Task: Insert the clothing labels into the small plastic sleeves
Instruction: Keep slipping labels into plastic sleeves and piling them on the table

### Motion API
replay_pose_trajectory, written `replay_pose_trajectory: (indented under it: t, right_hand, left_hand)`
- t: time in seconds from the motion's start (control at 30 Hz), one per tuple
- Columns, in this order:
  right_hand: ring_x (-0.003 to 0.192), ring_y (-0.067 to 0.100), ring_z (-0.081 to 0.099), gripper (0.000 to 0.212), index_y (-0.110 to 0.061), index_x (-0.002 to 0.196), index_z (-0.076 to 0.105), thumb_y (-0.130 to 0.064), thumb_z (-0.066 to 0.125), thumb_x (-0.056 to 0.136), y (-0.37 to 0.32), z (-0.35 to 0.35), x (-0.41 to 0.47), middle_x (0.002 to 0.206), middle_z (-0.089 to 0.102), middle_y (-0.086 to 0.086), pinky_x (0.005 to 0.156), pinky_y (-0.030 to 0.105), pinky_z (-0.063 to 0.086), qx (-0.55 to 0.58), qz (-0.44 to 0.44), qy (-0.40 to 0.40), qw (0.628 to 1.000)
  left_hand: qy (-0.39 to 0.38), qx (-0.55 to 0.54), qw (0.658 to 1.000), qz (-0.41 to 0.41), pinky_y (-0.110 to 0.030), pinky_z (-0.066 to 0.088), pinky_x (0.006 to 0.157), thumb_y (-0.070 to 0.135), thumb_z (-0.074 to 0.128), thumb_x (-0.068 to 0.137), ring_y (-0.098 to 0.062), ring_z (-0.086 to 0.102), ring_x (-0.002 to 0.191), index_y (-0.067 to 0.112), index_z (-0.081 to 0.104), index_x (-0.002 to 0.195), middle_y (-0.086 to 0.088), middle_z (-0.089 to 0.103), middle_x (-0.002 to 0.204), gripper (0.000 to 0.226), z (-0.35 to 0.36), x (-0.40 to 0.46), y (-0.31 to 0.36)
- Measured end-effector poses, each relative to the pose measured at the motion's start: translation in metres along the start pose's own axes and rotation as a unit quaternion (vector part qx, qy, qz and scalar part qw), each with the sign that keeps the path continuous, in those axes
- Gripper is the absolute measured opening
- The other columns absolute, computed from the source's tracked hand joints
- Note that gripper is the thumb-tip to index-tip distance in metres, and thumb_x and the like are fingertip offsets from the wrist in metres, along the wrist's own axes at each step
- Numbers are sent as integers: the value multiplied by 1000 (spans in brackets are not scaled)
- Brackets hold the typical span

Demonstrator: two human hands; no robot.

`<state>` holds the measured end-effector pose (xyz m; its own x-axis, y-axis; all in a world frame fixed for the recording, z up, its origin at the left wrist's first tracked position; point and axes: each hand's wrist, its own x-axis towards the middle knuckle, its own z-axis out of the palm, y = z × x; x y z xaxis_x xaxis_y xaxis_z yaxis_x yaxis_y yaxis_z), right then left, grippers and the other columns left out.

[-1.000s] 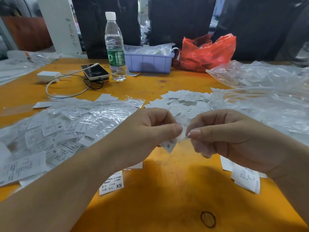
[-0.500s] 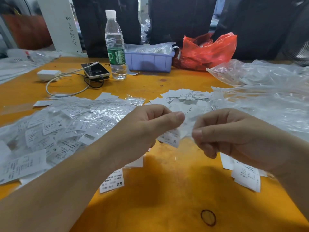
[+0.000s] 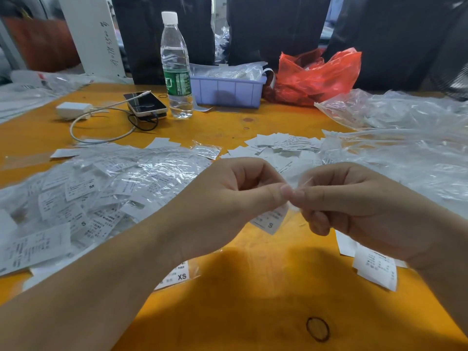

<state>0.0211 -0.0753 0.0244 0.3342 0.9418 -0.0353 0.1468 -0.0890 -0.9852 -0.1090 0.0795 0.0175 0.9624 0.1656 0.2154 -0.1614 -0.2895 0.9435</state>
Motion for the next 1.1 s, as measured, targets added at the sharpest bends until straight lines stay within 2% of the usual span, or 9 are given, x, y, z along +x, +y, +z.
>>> replay_pose_trajectory:
  t: [0.1,0.17,0.3,0.43,0.5,0.6,0.7,0.97,1.1]
  right_hand:
    - [50,15,43,29,-8,62,60,-30,78,66,-1,2,1,54,48,5,50,22,41,31,-23,46,998]
    - [51,16,46,25,-9,64,60,-25,79,67,-1,4,1,56,52,7,49,23,43,48,-40,76,995]
    - [51,18,52,19,-8,66,60,-23,70,71,-3,6,1,61,60,10,49,25,46,78,-76,97,989]
    - [48,18,52,18,-7,65,62,-22,70,72,-5,8,-2,59,61,11,48,24,45,47,-87,79,992]
    - [47,17,51,20,-10,63,63,-26,72,70,-5,9,-2,56,60,9,48,23,45,27,-85,63,994]
    - [46,16,49,21,-15,61,62,-31,75,67,-5,9,-1,52,58,5,47,21,42,11,-82,54,995]
    - [47,17,48,26,-16,62,60,-28,81,69,-5,8,-1,52,58,5,48,21,40,8,-78,52,996]
    - [48,17,50,32,-14,63,57,-26,86,66,-4,10,-1,53,58,5,47,22,42,18,-69,36,997]
    - [47,17,49,31,-11,64,55,-32,78,65,-3,11,-1,52,57,6,47,23,42,8,-65,53,996]
  left_hand:
    - [16,18,1000,-1,-8,38,50,23,68,88,1,52,55,18,69,75,8,60,64,13,0,0,-2]
    - [12,35,999,-7,-10,38,50,23,67,90,-3,50,56,20,69,75,3,59,65,16,1,0,-3]
    - [2,57,998,-21,-13,38,50,41,63,80,-7,50,58,22,69,75,2,57,64,20,3,0,-2]
    - [28,33,999,-23,-24,37,50,51,60,76,-19,47,62,16,69,79,-17,54,69,36,-1,1,1]
    - [35,22,999,-20,-19,38,49,48,59,77,-17,49,62,16,70,78,-7,57,65,34,-3,1,2]
    - [23,10,1000,-3,-11,40,52,33,63,79,-4,55,59,11,70,76,7,63,63,23,-3,0,2]
    - [19,10,1000,3,-10,41,54,30,65,78,-2,56,59,11,70,77,5,64,64,20,-1,-1,2]
    - [12,31,999,-14,-12,39,53,47,59,78,-5,53,60,15,70,77,4,60,64,33,-1,0,2]
    - [5,32,999,-3,-12,40,54,40,63,79,-3,55,61,12,70,77,4,62,65,29,-2,0,2]
